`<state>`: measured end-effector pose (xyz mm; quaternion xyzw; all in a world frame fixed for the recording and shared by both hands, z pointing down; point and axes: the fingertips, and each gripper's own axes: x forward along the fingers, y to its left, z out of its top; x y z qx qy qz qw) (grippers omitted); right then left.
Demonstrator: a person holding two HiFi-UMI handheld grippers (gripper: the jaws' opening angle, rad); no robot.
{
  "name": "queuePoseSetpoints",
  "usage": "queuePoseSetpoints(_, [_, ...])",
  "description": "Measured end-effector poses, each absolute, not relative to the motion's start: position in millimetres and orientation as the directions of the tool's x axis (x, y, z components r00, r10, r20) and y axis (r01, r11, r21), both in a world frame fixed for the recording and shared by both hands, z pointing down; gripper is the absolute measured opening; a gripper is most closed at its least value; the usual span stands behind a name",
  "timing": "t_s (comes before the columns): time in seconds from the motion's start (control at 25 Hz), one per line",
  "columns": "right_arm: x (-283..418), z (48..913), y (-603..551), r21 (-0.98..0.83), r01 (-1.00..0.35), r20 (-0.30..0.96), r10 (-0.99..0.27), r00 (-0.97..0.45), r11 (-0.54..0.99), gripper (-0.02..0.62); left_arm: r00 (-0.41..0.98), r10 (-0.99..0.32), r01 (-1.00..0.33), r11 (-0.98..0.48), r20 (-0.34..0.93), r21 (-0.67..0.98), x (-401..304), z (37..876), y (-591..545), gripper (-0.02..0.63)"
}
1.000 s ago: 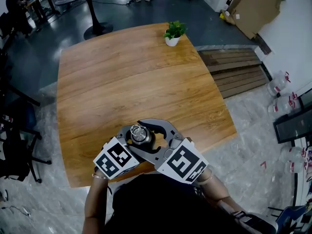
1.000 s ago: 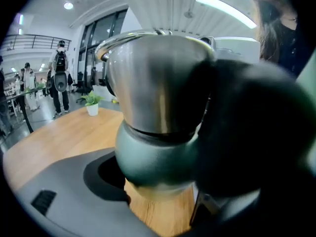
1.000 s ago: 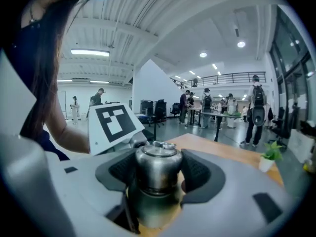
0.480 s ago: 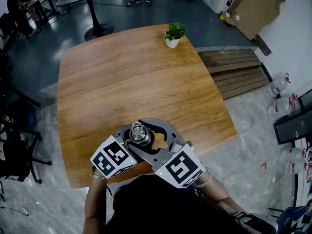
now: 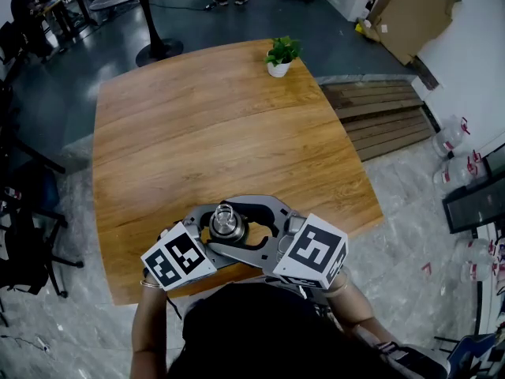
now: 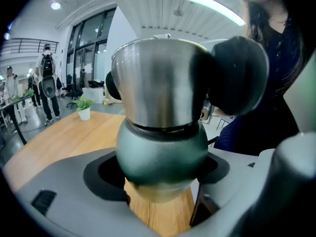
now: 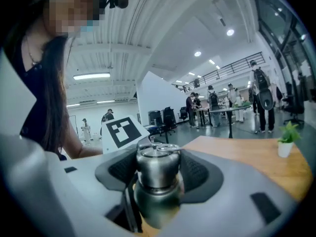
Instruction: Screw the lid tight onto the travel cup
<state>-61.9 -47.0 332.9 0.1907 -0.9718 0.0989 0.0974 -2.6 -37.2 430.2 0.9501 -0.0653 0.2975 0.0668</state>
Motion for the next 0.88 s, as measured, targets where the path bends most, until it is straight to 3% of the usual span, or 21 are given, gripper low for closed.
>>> queuePoseSetpoints(0.2, [-61.2,328.6,-59.7,-0.060,-0.533,0.208,-0.512,-0.834,0.844,0.267,0.800,-0.194,-0.316,-0.940,0.568,0.125,-0.9,426.9,-50.7,0.394])
queuePoseSetpoints(0.32, [-63.5,332.3,-55.4,-0.079,-0.502,0.226,-0.475,-0.851,0.861,0.268,0.792,-0.205,-0.320,-0.941,0.574,0.105,-3.1,428.9,-51.2,0.394])
queuePoseSetpoints(0.56, [-59.7,333.2,-45.2,-0.129,-0.383,0.261,-0.341,-0.903,0.915,0.277,0.797,-0.113,-0.193,-0.978,0.593,0.073,-4.9,432.8,-37.6,0.394])
queuePoseSetpoints(0.76, [-58.0,333.5,-61.3,-0.114,-0.555,0.252,-0.517,-0.818,0.824,0.276,0.750,-0.263,-0.364,-0.930,0.607,0.046,-6.9,433.4,-57.1,0.394])
queuePoseSetpoints(0.88, [-58.4,336.9,-57.8,-0.119,-0.529,0.262,-0.487,-0.833,0.840,0.278,0.718,-0.318,-0.398,-0.917,0.619,-0.010,-11.9,436.3,-64.4,0.394])
